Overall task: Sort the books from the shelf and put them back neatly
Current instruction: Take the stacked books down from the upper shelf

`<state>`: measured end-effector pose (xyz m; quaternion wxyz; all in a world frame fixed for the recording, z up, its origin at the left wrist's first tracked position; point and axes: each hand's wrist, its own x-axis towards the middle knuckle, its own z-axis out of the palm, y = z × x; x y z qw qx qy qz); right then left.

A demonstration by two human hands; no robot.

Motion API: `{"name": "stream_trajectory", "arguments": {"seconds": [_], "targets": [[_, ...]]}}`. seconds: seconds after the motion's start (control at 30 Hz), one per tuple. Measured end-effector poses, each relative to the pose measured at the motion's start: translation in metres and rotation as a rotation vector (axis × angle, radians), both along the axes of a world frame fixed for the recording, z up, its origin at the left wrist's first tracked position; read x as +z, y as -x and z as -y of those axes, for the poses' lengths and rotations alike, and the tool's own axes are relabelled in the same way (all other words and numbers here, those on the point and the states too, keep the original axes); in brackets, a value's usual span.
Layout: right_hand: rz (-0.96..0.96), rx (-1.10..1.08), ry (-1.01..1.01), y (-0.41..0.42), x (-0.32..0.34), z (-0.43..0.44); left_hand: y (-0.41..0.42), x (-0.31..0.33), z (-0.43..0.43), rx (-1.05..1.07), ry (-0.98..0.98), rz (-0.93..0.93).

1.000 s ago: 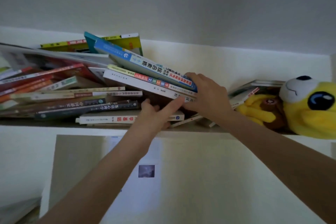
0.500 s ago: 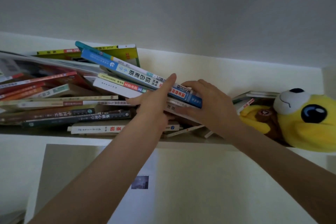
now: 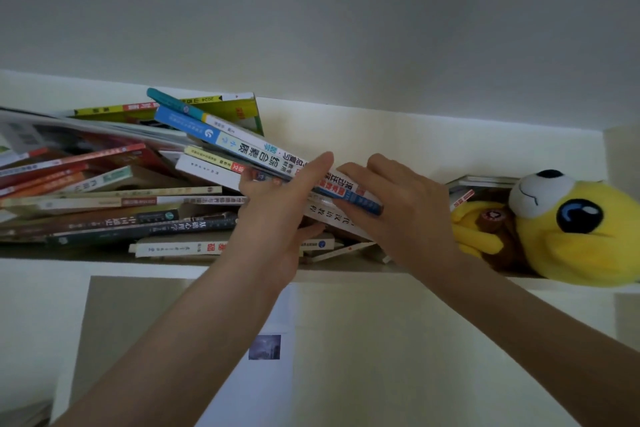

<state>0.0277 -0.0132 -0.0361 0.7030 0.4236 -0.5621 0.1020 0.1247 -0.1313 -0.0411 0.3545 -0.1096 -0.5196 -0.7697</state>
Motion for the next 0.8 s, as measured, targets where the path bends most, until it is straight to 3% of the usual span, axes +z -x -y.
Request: {"name": "stream_trajectory", "arguments": {"seconds": [0.17,0.27,0.33,0.47,0.5,0.6,0.8], "targets": [[-0.227,-0.025,0.036,-0.023,-0.034,-0.014,0.000,-0.002,-0.002,-0.061,-0.106,-0.093],[-0.159,0.043,0.045,-0.029,-0.057,-0.015,0.006,-0.015,-0.005,0.019,-0.072,-0.093],[0.053,0.106,-0.059,-0.033,-0.065,-0.019,0.011,-0.029,-0.003,0.102,-0.047,-0.113],[0.996,0.324,-0.490,-0.043,-0.052,-0.049,0.001,-0.049,0.007,0.172,0.008,-0.231],[1.079,0.377,-0.478,-0.037,-0.048,-0.056,-0.004,-0.054,0.011,0.183,0.044,-0.251],[1.240,0.544,-0.199,-0.015,-0.043,-0.064,-0.023,-0.073,0.016,0.171,0.150,-0.211],[1.634,0.699,-0.187,-0.006,-0.099,-0.074,-0.046,-0.115,0.022,-0.009,0.275,0.003]]}}
